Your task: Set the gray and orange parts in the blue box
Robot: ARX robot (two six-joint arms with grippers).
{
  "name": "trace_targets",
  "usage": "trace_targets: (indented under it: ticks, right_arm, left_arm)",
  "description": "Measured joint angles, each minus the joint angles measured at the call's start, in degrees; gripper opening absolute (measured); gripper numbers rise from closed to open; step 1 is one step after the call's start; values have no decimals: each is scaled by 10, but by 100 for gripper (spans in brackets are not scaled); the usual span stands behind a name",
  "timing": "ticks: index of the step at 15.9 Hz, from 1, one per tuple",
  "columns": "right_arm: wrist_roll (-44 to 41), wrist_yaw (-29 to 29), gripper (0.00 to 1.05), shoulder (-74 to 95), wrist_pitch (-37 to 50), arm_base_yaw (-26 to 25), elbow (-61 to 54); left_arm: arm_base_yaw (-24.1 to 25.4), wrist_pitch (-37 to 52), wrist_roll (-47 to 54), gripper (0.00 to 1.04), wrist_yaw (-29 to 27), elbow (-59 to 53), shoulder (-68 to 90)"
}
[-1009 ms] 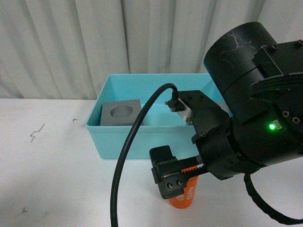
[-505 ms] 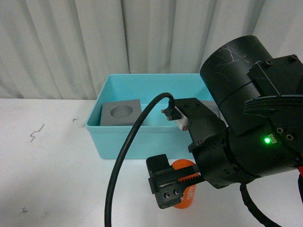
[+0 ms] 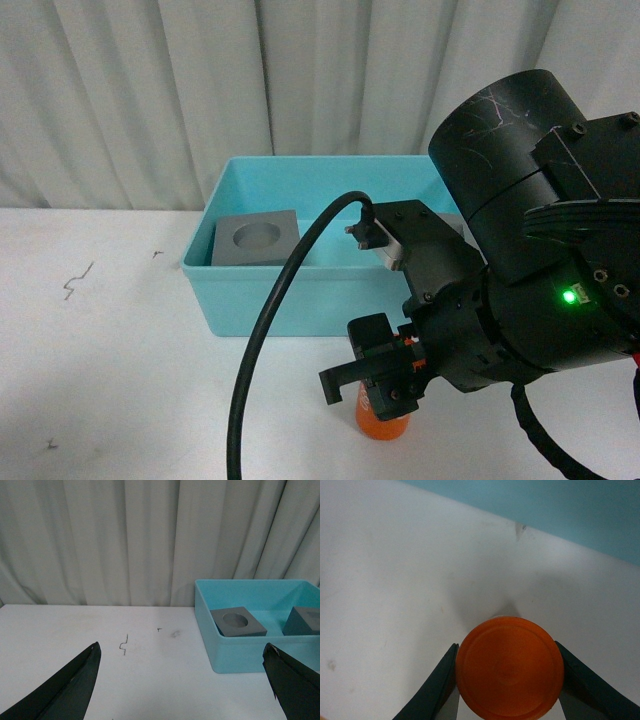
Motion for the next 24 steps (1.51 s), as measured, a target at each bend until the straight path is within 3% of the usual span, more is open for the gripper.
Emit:
trace_targets:
  ticks: [4,9,14,24]
  right_arm:
    - [-27,4,47,-84,-52,4,0]
    - [-58,3,47,-125,-114,-40,98]
    - [-62,3,47,-45,-150,-82,223]
    - [-59,-10,47,147,-193,-59,443]
  left_arm:
    - [0,0,0,98,0,0,0]
    - [0,0,0,98,0,0,0]
    - [0,0,0,98,0,0,0]
    - [0,0,0,98,0,0,0]
